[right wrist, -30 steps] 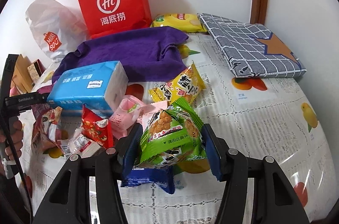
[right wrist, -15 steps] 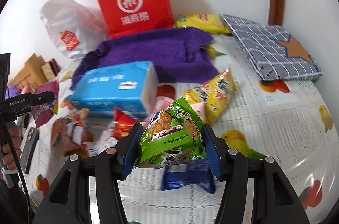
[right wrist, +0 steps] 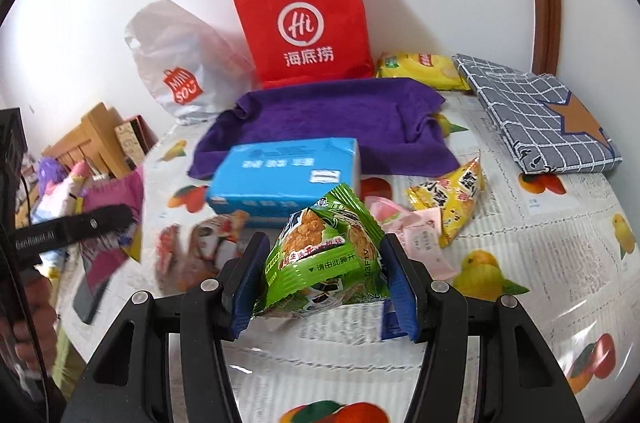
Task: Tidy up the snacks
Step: 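Carry both held packets over the purple towel beside the red bag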
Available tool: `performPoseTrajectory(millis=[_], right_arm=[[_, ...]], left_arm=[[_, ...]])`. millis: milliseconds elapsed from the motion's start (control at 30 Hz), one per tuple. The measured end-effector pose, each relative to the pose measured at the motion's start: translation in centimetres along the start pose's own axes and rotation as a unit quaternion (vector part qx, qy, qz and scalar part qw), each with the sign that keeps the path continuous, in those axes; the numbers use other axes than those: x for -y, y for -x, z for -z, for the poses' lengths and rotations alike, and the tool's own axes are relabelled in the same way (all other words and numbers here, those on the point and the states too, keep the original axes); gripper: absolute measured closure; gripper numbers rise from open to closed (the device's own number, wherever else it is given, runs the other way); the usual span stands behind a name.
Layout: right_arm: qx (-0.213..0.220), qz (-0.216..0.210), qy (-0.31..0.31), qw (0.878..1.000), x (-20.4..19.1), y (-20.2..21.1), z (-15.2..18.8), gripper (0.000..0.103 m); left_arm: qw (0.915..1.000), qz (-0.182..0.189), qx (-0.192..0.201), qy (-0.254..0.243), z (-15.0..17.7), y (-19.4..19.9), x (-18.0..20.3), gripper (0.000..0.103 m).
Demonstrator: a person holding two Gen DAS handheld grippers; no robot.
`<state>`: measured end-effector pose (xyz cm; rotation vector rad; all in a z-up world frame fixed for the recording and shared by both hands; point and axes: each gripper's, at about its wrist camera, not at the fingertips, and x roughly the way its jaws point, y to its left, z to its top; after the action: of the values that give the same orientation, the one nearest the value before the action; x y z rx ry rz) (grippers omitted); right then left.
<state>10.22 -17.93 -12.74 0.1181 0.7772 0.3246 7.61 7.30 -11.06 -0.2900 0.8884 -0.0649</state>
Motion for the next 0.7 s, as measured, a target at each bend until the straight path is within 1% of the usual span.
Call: performPoseTrajectory(millis=[33, 133, 300, 500, 700], right_arm=[[0.002, 0.002, 0.003, 1.0, -0.2, 0.3, -0.1, 0.046], [0.009, 0.025, 0.022, 0.999, -0.9, 1.0, -0.8, 0.046], [0.031, 0.026, 0.027, 0.999, -1.3, 2.4, -2.6, 0.046], [0.067, 0.037, 0.027, 0.997, -1.0, 3.9, -6.3, 0.046], [0.077, 0.037, 0.008, 0.996, 0.2, 3.6, -10.2, 0.046]], left_arm=[[1.0, 0.001, 0.002, -0.005, 0.0, 0.3, 0.4, 0.044], [0.9996, -0.002, 0.015, -0.023, -0.5, 1.4, 1.9, 0.044], [0.9989, 0.004, 0.028, -0.037, -2.0, 2.3, 3.8, 0.044], [0.9966, 0.007, 0.054, -0.061, -5.2, 3.8, 6.1, 0.044], [0.9958, 0.02, 0.059, -0.067, -9.3, 3.2, 7.0, 0.044]])
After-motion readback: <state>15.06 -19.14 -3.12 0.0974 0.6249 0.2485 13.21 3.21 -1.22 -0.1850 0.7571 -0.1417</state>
